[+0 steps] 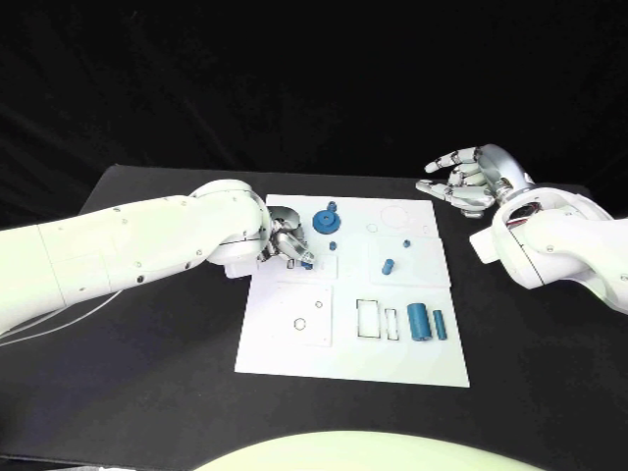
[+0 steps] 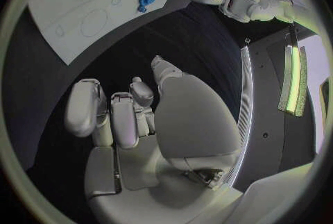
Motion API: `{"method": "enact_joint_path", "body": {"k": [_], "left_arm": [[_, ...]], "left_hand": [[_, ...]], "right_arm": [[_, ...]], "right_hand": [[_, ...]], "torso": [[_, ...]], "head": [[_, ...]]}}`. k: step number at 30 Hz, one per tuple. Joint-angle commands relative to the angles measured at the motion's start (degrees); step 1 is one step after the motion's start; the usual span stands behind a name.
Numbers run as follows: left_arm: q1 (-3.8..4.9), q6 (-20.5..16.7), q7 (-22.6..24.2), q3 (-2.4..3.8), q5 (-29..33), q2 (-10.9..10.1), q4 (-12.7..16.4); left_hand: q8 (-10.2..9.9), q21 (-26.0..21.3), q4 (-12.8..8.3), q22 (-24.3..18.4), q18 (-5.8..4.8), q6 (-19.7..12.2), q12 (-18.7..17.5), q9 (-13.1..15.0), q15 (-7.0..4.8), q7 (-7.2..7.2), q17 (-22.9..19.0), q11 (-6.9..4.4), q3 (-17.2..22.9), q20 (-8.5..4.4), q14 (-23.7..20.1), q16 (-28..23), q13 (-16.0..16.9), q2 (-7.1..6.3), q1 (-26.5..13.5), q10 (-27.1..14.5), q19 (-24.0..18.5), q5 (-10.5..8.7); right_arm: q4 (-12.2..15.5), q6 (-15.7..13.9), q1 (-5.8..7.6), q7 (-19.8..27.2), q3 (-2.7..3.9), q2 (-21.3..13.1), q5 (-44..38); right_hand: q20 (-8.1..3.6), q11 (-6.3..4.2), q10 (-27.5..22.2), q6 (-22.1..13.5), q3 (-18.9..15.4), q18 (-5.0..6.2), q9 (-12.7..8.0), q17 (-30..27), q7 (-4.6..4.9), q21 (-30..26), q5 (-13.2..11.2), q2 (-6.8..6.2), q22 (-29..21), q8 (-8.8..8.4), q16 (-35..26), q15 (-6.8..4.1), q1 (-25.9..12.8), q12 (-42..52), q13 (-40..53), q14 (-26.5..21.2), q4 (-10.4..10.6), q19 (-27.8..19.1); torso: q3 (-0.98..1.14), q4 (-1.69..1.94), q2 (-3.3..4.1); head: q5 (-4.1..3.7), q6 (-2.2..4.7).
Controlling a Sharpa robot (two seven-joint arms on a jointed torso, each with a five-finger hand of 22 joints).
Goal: Assemble the parts on the task board
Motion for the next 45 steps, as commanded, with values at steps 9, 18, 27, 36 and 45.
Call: {"method": "enact_joint_path", "body": {"k": [9, 18, 27, 36, 45], "left_arm": [[-0.18, 2.9, -0.4, -0.12, 0.4, 0.2, -0.4], [-0.15, 4.0, -0.4, -0.06, 1.7, 0.3, -1.0], [-0.05, 4.6, -0.4, 0.07, 3.0, 0.8, -1.6], [0.19, 7.8, -0.5, 0.27, 3.4, 1.7, -2.9], [0.57, 11.7, -0.8, 0.21, 3.3, 2.8, -5.0]], "left_hand": [[0.2, 0.3, -12.7, 0.4, -0.63, 0.5, 0.2, 0.1, -0.45, -0.22, 15.1, 0.14, 12.3, 0.04, 6.2, 0.2, -0.1, -0.05, 0.4, 0.4, 0.6, 0.58], [0.1, 0.3, -12.8, 0.4, -0.63, 0.6, 0.3, 0.1, -0.49, -0.26, 15.1, 0.10, 12.4, 0.00, 6.2, 0.2, 0.0, -0.23, 0.4, 0.5, 0.6, 0.92], [0.1, 0.4, -12.8, 0.4, -0.63, 0.7, 0.4, 0.2, -0.50, -0.27, 15.1, 0.09, 12.4, -0.02, 6.2, 0.2, 0.1, -0.27, 0.5, 0.6, 0.6, 1.06], [0.1, 0.4, -12.9, 0.6, -0.66, 0.8, 0.4, 0.2, -0.51, -0.28, 15.1, 0.07, 12.4, -0.03, 6.2, 0.2, 0.2, -0.32, 0.5, 0.7, 0.7, 1.19], [0.0, 0.5, -13.0, 0.7, -0.68, 0.8, 0.4, 0.2, -0.53, -0.29, 15.1, 0.06, 12.5, -0.06, 6.2, 0.2, 0.1, -0.47, 0.6, 0.7, 0.7, 1.49]], "right_arm": [[0.0, 0.7, -0.04, 0.2, 0.01, 0.0, -0.6], [0.0, 0.7, -0.05, 0.2, 0.01, 0.0, -0.6], [-0.1, 0.8, -0.09, 0.2, 0.01, 0.2, -0.6], [-0.2, 0.8, -0.10, 0.2, 0.01, 0.2, -0.6], [-0.3, 0.8, -0.14, 0.2, 0.01, 0.3, -0.7]], "right_hand": [[-0.12, -0.08, -0.2, -0.2, 0.2, 0.70, 0.1, -0.1, -0.07, -0.2, 0.1, -0.36, 0.0, 0.32, -0.4, -0.54, -0.3, -0.4, 0.0, 1.6, 0.1, 0.0], [-0.12, -0.08, -0.2, -0.2, 0.2, 0.70, 0.1, -0.1, -0.07, -0.2, 0.1, -0.36, 0.0, 0.32, -0.4, -0.54, -0.3, -0.4, 0.0, 1.6, 0.1, 0.0], [-0.12, -0.08, -0.2, -0.2, 0.2, 0.70, 0.1, -0.1, -0.07, -0.2, 0.1, -0.36, 0.0, 0.32, -0.4, -0.54, -0.3, -0.4, 0.0, 1.6, 0.1, 0.0], [-0.12, -0.08, -0.2, -0.2, 0.2, 0.70, 0.1, -0.1, -0.07, -0.2, 0.1, -0.36, 0.0, 0.32, -0.4, -0.54, -0.3, -0.4, 0.0, 1.6, 0.1, 0.0], [-0.12, -0.08, -0.2, -0.2, 0.2, 0.70, 0.1, -0.1, -0.07, -0.2, 0.1, -0.36, 0.0, 0.32, -0.4, -0.54, -0.3, -0.4, 0.0, 1.6, 0.1, 0.0]], "torso": [[-0.01, -0.01, 0.05], [-0.02, 0.00, 0.05], [0.01, -0.01, 0.04], [0.04, -0.07, 0.04], [0.04, 0.03, 0.02]], "head": [[-0.03, -0.18], [-0.08, -0.27], [-0.08, -0.32], [-0.11, -0.38], [-0.22, -0.50]]}}
